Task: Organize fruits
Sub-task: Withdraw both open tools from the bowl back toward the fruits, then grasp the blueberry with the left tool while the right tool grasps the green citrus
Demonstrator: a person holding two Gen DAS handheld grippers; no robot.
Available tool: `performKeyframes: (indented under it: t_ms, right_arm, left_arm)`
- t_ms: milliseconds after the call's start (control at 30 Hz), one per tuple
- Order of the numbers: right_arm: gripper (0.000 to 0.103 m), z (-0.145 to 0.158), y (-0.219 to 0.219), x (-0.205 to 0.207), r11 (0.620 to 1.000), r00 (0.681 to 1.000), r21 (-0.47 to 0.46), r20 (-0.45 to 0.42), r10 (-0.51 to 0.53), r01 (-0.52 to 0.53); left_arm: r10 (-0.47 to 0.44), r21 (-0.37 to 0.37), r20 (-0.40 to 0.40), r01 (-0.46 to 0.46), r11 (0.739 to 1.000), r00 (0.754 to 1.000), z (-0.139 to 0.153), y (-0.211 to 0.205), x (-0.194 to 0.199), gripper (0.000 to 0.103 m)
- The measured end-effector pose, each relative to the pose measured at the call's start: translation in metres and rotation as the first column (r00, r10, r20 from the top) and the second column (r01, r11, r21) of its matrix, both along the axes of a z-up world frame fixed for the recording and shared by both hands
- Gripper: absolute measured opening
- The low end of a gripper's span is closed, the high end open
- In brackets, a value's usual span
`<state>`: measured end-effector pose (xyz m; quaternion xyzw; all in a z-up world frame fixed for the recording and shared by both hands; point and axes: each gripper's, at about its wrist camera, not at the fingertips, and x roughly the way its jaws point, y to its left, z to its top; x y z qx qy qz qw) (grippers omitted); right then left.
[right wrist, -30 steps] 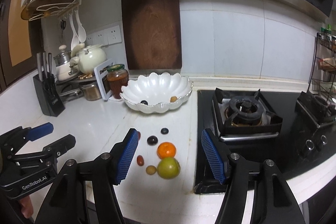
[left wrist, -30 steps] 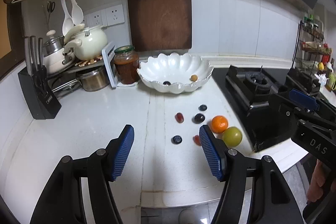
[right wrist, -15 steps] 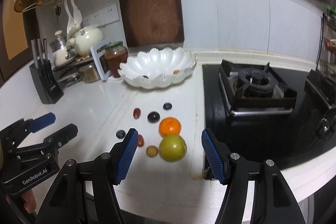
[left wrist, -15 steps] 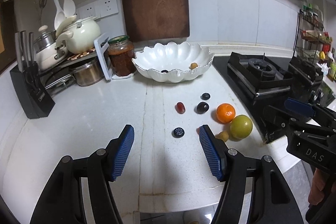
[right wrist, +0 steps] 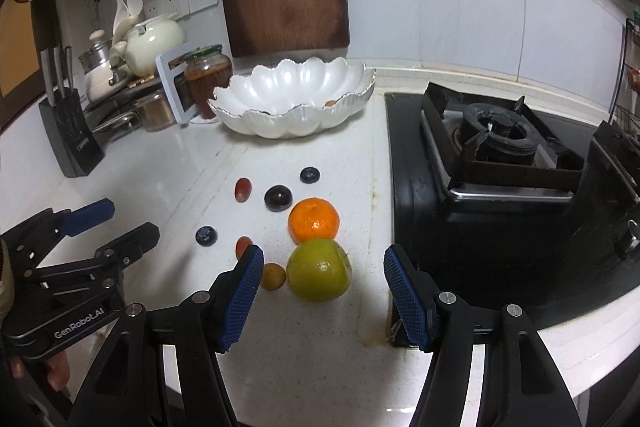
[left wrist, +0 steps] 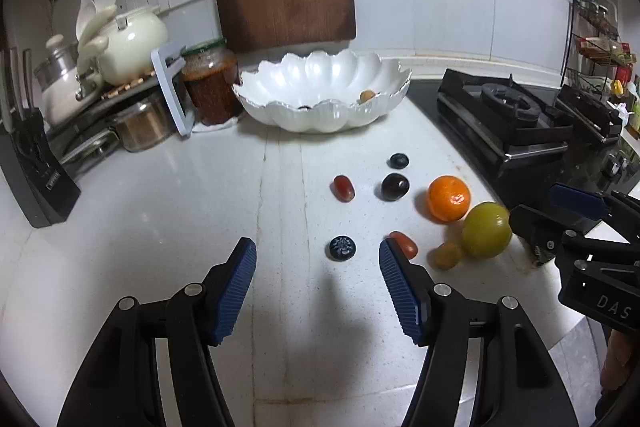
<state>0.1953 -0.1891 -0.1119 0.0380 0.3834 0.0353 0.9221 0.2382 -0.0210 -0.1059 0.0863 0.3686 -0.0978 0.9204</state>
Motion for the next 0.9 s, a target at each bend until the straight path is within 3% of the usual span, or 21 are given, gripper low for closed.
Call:
performKeyframes:
  t_ms: [767, 900]
  right_arm:
    - [0.064, -0.032, 0.0, 0.037, 1.0, 0.993, 0.02, -0.114, 0.016, -0.013]
    - [0.063, -0.035, 0.0, 0.039, 1.0, 0.992, 0.022, -0.121, 0.017, -0.015]
  left_arm:
    - [-0.055, -0.014, -0.124, 0.054, 0.998, 0.991, -0.046, -0.011, 0.045, 0.056]
    - [-0.062, -0.007, -0.135, 0.062, 0.998, 0.989, -0.051, -0.014, 0.05, 0.05]
